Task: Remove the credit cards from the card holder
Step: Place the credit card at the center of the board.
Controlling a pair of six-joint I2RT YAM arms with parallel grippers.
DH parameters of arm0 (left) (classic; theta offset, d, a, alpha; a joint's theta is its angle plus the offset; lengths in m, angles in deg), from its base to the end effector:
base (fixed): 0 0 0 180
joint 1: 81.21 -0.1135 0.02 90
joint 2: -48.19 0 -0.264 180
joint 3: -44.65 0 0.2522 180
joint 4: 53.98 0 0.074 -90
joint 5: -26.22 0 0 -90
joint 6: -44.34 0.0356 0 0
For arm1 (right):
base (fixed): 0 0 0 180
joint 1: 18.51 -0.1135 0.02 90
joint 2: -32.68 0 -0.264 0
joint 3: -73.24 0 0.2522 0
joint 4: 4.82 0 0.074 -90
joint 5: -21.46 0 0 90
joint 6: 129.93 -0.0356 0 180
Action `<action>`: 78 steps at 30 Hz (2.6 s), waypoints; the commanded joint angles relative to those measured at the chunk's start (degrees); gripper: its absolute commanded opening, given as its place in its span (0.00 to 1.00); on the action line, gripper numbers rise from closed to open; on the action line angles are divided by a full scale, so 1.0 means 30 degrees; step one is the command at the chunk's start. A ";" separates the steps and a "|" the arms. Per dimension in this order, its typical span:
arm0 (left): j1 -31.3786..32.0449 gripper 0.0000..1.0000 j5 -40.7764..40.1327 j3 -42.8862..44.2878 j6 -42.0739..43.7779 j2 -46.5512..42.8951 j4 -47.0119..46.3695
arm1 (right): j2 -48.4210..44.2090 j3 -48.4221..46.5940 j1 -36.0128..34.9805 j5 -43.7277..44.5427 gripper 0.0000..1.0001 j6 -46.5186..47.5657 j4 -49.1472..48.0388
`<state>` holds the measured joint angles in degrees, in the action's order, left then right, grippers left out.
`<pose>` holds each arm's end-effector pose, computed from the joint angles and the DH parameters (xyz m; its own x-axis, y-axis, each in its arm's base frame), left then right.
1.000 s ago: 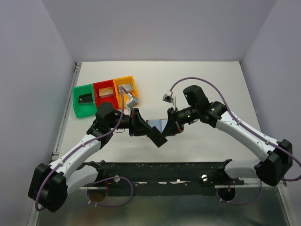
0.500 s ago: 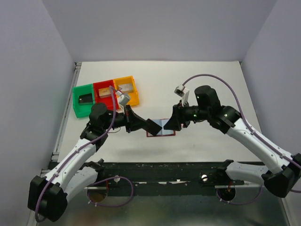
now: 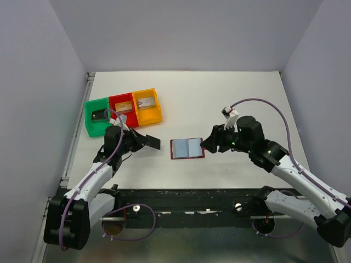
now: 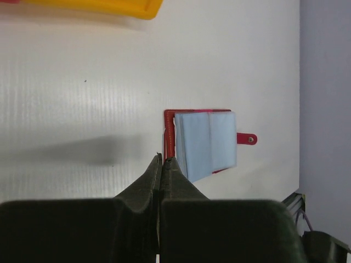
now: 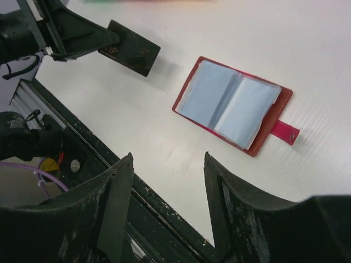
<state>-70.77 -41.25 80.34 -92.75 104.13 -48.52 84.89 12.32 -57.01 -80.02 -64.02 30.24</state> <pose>0.1992 -0.0506 0.1986 -0.6617 -0.5660 -0.4917 0.0326 0.6335 -0.7731 0.1561 0.1332 0.3120 -0.6231 0.0155 -0.7820 -0.5426 0.7116 0.4464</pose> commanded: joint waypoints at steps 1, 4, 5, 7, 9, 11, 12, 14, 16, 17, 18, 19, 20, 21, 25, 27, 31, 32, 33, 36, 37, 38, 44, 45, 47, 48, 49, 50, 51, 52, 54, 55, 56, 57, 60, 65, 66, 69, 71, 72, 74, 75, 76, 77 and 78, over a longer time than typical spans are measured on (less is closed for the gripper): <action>-0.0197 0.00 -0.3518 -0.0308 -0.1090 0.0423 -0.1540 | 0.0760 0.1126 0.0060 -0.0944 0.61 -0.1165 -0.1734; -0.0344 0.00 -0.4167 -0.0660 -0.1031 0.1329 -0.2243 | 0.0646 0.2326 0.0002 -0.1006 0.59 -0.1956 -0.3256; -0.0460 0.00 -0.4081 -0.0748 -0.1148 0.1681 -0.2506 | 0.0413 0.2765 0.0031 -0.1005 0.59 -0.2161 -0.3639; -0.0549 0.00 -0.4167 -0.0982 -0.1411 0.2414 -0.3005 | 0.0235 0.3208 0.0031 -0.1005 0.59 -0.2221 -0.4110; -0.0549 0.00 -0.4256 -0.1013 -0.1617 0.3233 -0.3531 | 0.0235 0.3326 0.0031 -0.1122 0.59 -0.2047 -0.4083; -0.0549 0.00 -0.4081 -0.0809 -0.1676 0.4024 -0.3681 | 0.0322 0.3268 0.0031 -0.1268 0.59 -0.1842 -0.3907; -0.0578 0.00 -0.4022 -0.0546 -0.1676 0.4318 -0.3506 | 0.0323 0.3239 0.0031 -0.1269 0.59 -0.1812 -0.3761; -0.0579 0.00 -0.3963 -0.0077 -0.1559 0.4934 -0.2863 | 0.0090 0.3238 0.0031 -0.1269 0.59 -0.1723 -0.3555; -0.0579 0.00 -0.3934 0.0100 -0.1471 0.5257 -0.2685 | -0.0057 0.3355 0.0031 -0.1181 0.59 -0.1607 -0.3555; -0.0579 0.00 -0.3963 0.0101 -0.1442 0.5346 -0.2684 | -0.0145 0.3384 0.0031 -0.1123 0.59 -0.1577 -0.3584; -0.0579 0.00 -0.3992 0.0101 -0.1442 0.5405 -0.2684 | -0.0204 0.3472 0.0031 -0.1094 0.59 -0.1490 -0.3555; -0.0579 0.00 -0.4050 0.0130 -0.1442 0.5434 -0.2684 | -0.0175 0.3502 0.0031 -0.1093 0.59 -0.1460 -0.3497; -0.0579 0.01 -0.4080 0.0130 -0.1413 0.5492 -0.2568 | -0.0204 0.3502 0.0031 -0.1093 0.59 -0.1460 -0.3467; -0.0579 0.03 -0.4109 0.0217 -0.1354 0.5522 -0.2451 | -0.0088 0.3531 0.0031 -0.1122 0.59 -0.1431 -0.3496; -0.0608 0.12 -0.4372 0.0744 -0.0886 0.5698 -0.1485 | 0.0117 0.3532 0.0031 -0.1123 0.59 -0.1401 -0.3555; -0.0608 0.18 -0.4460 0.0950 -0.0769 0.5669 -0.1191 | 0.0117 0.3561 0.0031 -0.1035 0.59 -0.1401 -0.3555; -0.0608 0.28 -0.4519 0.1155 -0.0680 0.5581 -0.0898 | 0.0089 0.3561 0.0031 -0.0947 0.59 -0.1255 -0.3526; -0.0608 0.30 -0.4491 0.1185 -0.0651 0.5610 -0.0868 | 0.0088 0.3561 0.0002 -0.0889 0.59 -0.1255 -0.3439; -0.0608 0.31 -0.4490 0.1127 -0.0651 0.5581 -0.0868 | 0.0088 0.3561 0.0031 -0.0830 0.59 -0.1226 -0.3409; -0.0608 0.35 -0.4549 0.1155 -0.0622 0.5464 -0.0780 | 0.0089 0.3502 0.0031 -0.0713 0.59 -0.1196 -0.3321; -0.0608 0.36 -0.4549 0.1156 -0.0621 0.5406 -0.0751 | 0.0175 0.3531 0.0060 -0.0712 0.59 -0.1225 -0.3321; -0.0608 0.36 -0.4578 0.1156 -0.0621 0.5347 -0.0693 | 0.0234 0.3502 0.0031 -0.0741 0.59 -0.1225 -0.3292; -0.0608 0.42 -0.4987 0.1507 -0.0038 0.4850 0.0243 | 0.0381 0.3414 0.0031 -0.0478 0.59 -0.1167 -0.3028; -0.0608 0.43 -0.5249 0.1565 0.0139 0.4732 0.0506 | 0.0439 0.3385 0.0031 -0.0420 0.59 -0.1196 -0.2999; -0.0608 0.46 -0.5573 0.1653 0.0228 0.4469 0.0859 | 0.0527 0.3356 0.0031 -0.0361 0.59 -0.1196 -0.2882; -0.0608 0.47 -0.5748 0.1654 0.0315 0.4323 0.1006 | 0.0557 0.3297 0.0031 -0.0361 0.59 -0.1225 -0.2881; -0.0608 0.48 -0.5924 0.1683 0.0316 0.4147 0.1181 | 0.0586 0.3268 0.0031 -0.0274 0.59 -0.1254 -0.2823; -0.0608 0.49 -0.6100 0.1741 0.0403 0.4000 0.1386 | 0.0645 0.3210 0.0031 -0.0157 0.59 -0.1255 -0.2736; -0.0608 0.49 -0.6276 0.1800 0.0462 0.3825 0.1620 | 0.0703 0.3180 0.0031 0.0076 0.59 -0.1284 -0.2619; -0.0608 0.50 -0.6567 0.1887 0.0521 0.3649 0.1883 | 0.0820 0.3093 0.0031 0.0340 0.59 -0.1342 -0.2443; -0.0579 0.53 -0.7241 0.2034 0.0667 0.3239 0.2557 | 0.0966 0.2975 0.0031 0.0954 0.59 -0.1401 -0.2092; -0.0608 0.54 -0.7331 0.2209 0.0784 0.2976 0.3169 | 0.1083 0.2859 0.0031 0.1422 0.60 -0.1575 -0.1887; -0.0608 0.56 -0.8086 0.2384 0.0901 0.2770 0.3581 | 0.1259 0.2654 0.0031 0.2093 0.61 -0.1751 -0.1421; -0.0608 0.56 -0.8442 0.2502 0.1047 0.2507 0.4078 | 0.1492 0.2304 0.0002 0.2738 0.62 -0.1956 -0.0720; -0.0375 0.58 -0.9175 0.2912 0.1575 0.1862 0.5047 | 0.2371 0.1512 0.0031 0.4906 0.68 -0.2338 0.0777; 0.2578 0.63 -1.1634 0.3294 0.2279 0.1040 0.5665 | 0.3339 0.1597 0.0586 0.5646 0.76 -0.2748 0.1192; 0.3427 0.63 -1.2074 0.3352 0.2250 0.1040 0.5665 | 0.3572 0.1685 0.0762 0.5558 0.76 -0.2807 0.1075; 0.5888 0.70 -1.2809 0.3441 0.1812 0.1448 0.5286 | 0.4188 0.2036 0.1230 0.5762 0.73 -0.2895 0.0870; 0.7207 0.83 -1.3276 0.3557 0.1285 0.2033 0.4993 | 0.4598 0.2299 0.1931 0.5355 0.72 -0.3129 0.0549; 0.7794 0.85 -1.3627 0.3674 0.1196 0.2355 0.4875 | 0.4832 0.2417 0.2341 0.4888 0.71 -0.3275 0.0257; 0.8618 0.99 -1.4128 0.4257 0.0816 0.3175 0.5165 | 0.5301 0.2681 0.3075 0.3978 0.68 -0.3422 -0.0359; 0.8795 0.99 -1.4042 0.4725 0.0727 0.3643 0.5515 | 0.5535 0.2682 0.3252 0.3975 0.66 -0.3394 -0.0565; 0.8854 0.99 -1.3954 0.5107 0.0639 0.4024 0.6012 | 0.5886 0.2595 0.3341 0.3366 0.65 -0.3393 -0.0683; 0.8855 0.99 -1.3779 0.5633 0.0580 0.4405 0.6597 | 0.6179 0.2362 0.3370 0.3244 0.63 -0.3248 -0.0742; 0.8884 0.99 -1.3632 0.5957 0.0493 0.4699 0.7038 | 0.6501 0.2272 0.3371 0.3098 0.63 -0.3160 -0.0829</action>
<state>-44.87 -79.50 92.67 -89.52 114.62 -32.74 101.76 19.29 -47.44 -67.43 -73.16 30.42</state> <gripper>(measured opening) 0.985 0.641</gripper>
